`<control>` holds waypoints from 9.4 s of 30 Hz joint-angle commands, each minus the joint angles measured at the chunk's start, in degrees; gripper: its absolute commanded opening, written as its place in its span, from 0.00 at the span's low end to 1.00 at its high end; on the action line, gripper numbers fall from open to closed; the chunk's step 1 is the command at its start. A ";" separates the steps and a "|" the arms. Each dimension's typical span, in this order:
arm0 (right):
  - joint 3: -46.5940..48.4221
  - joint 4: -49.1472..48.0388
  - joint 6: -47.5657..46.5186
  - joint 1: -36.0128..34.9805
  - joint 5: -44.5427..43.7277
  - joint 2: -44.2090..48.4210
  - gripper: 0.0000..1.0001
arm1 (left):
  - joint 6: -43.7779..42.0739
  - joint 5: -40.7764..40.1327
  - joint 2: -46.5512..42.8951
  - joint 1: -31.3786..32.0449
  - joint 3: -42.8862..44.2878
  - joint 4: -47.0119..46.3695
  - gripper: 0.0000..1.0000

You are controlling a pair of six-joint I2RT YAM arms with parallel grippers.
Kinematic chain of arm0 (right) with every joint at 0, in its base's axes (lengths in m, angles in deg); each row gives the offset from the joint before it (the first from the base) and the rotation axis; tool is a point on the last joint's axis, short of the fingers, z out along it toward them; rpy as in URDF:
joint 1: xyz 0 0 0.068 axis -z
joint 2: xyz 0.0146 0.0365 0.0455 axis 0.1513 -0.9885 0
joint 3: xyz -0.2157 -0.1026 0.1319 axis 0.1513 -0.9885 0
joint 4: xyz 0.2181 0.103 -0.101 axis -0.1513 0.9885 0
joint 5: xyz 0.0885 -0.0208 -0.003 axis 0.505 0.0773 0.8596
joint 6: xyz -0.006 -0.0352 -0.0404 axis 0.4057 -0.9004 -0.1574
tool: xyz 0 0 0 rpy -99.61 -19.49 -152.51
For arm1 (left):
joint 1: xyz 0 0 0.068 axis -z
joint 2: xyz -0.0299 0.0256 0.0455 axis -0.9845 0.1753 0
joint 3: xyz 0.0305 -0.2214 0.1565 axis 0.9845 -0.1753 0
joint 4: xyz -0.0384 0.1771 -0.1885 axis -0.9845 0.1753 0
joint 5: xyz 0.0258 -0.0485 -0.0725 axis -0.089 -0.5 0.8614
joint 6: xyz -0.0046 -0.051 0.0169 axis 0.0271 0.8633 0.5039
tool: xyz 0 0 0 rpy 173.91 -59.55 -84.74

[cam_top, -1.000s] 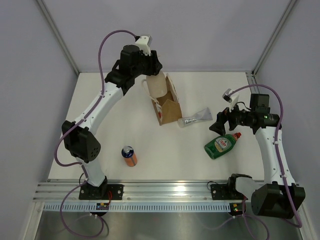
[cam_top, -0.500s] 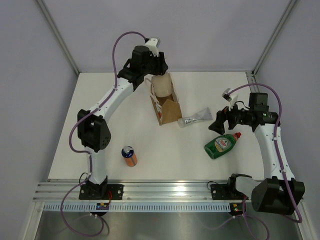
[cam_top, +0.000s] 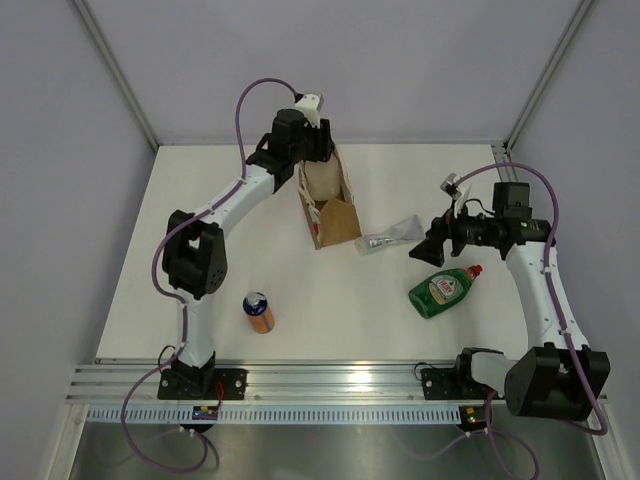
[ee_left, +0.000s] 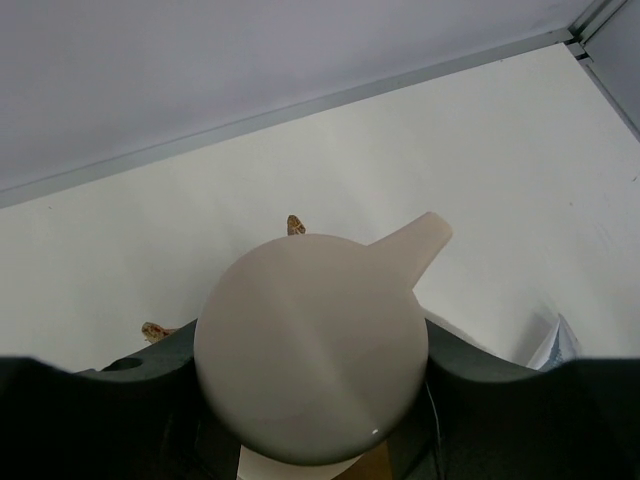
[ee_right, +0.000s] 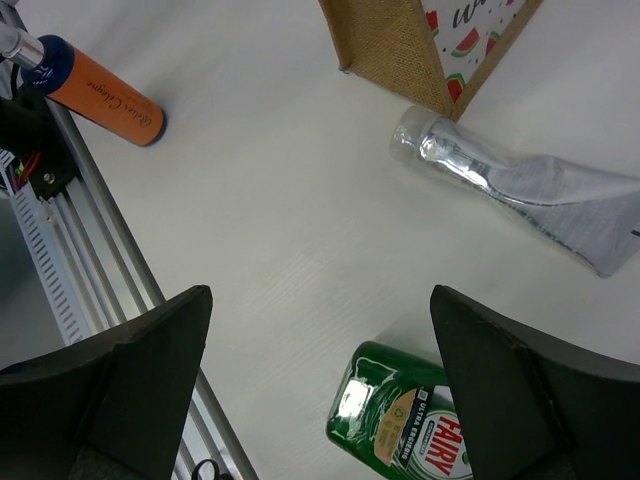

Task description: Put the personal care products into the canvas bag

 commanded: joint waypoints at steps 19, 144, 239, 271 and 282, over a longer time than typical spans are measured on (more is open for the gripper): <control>23.42 -39.22 50.94 -26.59 -38.76 -30.33 0.77 | 2.83 2.23 -3.98 -0.03 -5.78 -16.53 0.00; 15.87 -10.92 -50.92 -30.54 -40.25 -45.98 0.69 | 17.34 -22.03 -91.61 -2.84 -60.19 31.02 0.99; 61.84 -56.28 25.11 -30.28 -7.03 -65.85 0.66 | 18.48 -11.49 -98.29 -2.84 -63.00 34.10 0.99; 24.93 -13.03 9.81 -23.16 4.22 -18.74 1.00 | 19.27 3.02 -93.73 -2.75 -61.16 42.18 0.99; 16.84 -14.43 13.76 -20.27 4.22 -13.11 1.00 | 29.46 -3.57 -87.05 1.55 -59.57 46.66 0.99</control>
